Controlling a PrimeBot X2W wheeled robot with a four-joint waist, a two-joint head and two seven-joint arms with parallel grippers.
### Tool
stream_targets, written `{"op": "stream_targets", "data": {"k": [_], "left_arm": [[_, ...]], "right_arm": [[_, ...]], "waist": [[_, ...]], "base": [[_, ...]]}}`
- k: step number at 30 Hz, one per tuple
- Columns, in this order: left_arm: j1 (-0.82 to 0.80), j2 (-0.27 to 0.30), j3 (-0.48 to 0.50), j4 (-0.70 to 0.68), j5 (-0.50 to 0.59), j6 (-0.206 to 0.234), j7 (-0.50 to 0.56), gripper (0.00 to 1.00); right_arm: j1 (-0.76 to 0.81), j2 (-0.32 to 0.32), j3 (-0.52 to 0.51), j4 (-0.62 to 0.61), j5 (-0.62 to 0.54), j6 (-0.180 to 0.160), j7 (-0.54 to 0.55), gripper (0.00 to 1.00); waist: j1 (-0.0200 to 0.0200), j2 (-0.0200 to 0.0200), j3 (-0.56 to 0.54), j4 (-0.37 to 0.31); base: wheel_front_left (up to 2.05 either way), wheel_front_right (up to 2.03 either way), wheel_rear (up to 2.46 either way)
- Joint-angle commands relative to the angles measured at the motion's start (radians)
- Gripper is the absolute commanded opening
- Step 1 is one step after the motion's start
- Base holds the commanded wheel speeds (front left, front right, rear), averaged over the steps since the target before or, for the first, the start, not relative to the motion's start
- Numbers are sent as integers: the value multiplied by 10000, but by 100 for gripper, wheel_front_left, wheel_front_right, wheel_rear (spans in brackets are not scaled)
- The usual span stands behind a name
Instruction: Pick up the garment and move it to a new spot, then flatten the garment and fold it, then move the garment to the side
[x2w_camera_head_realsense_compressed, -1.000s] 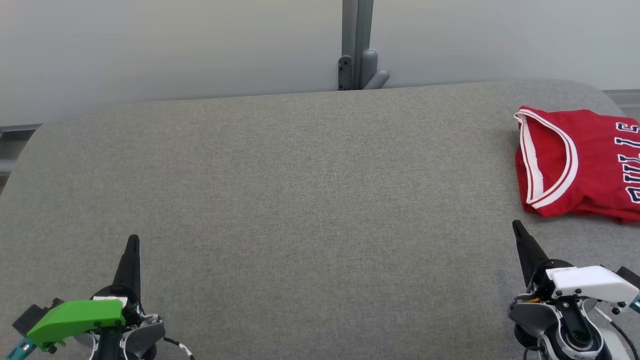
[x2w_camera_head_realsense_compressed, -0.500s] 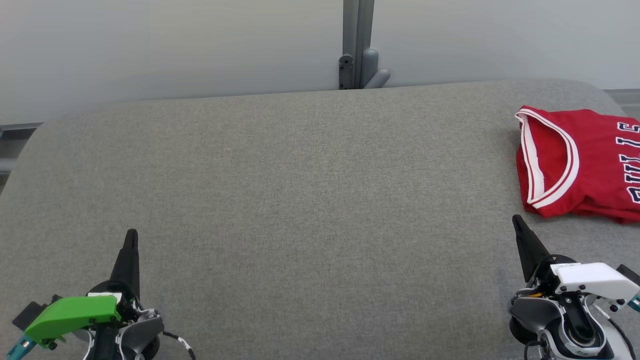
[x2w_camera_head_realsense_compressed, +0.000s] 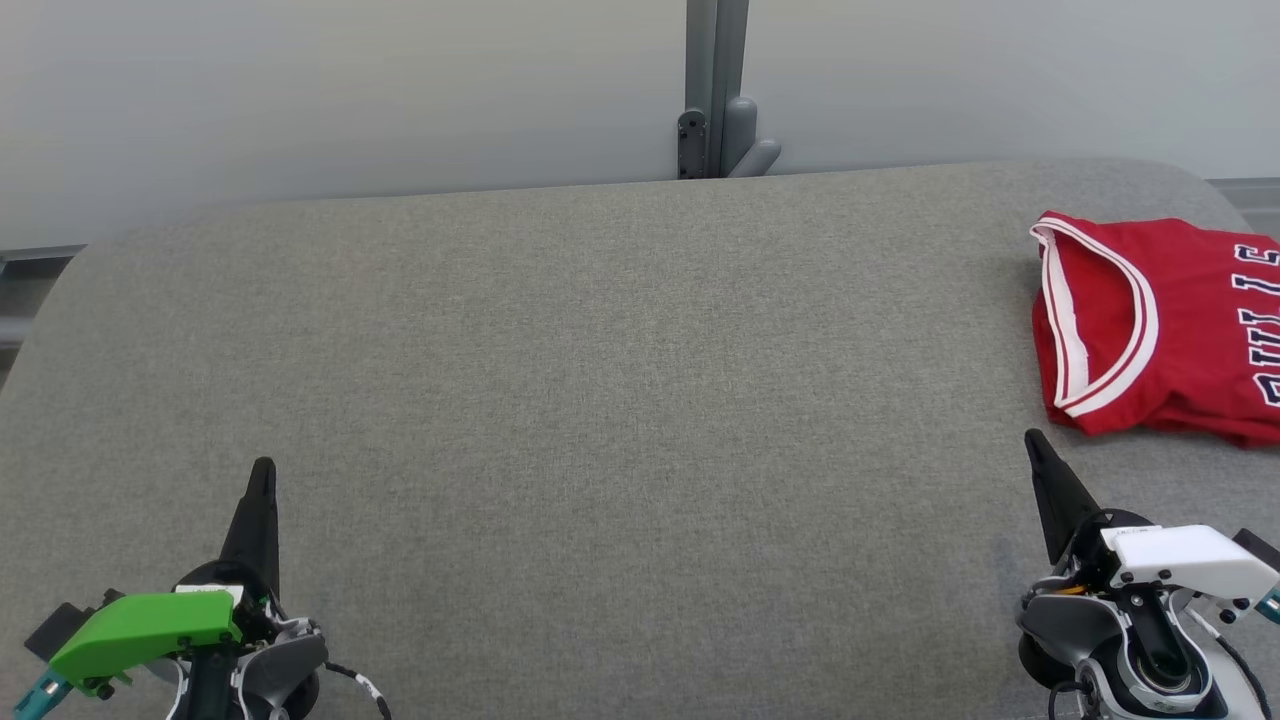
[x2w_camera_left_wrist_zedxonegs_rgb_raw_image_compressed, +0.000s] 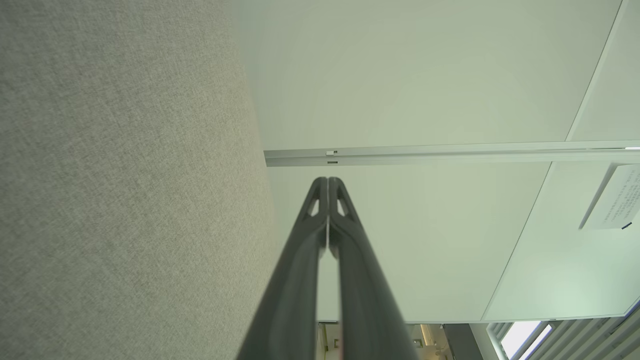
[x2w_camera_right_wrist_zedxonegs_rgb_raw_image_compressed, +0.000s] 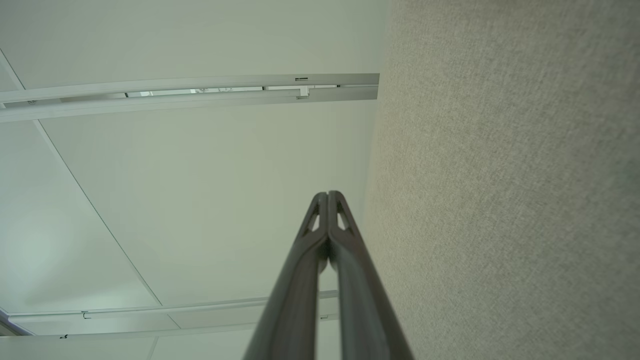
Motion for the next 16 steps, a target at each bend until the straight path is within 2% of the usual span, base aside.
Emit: {"op": "stream_targets", "data": {"k": [1,16], "left_arm": [[-151,70,22,-28,-22,-50,25,0],[-150,70,20,-29,-21,-46,24,0]], "right_arm": [[-61,1,-21,-37,54,4,43,0],[-61,1,-20,-38,53,4,42,0]], "waist": [[0,-1,0,0],[0,-1,0,0]], "base": [[0,0,0],[0,0,0]]}}
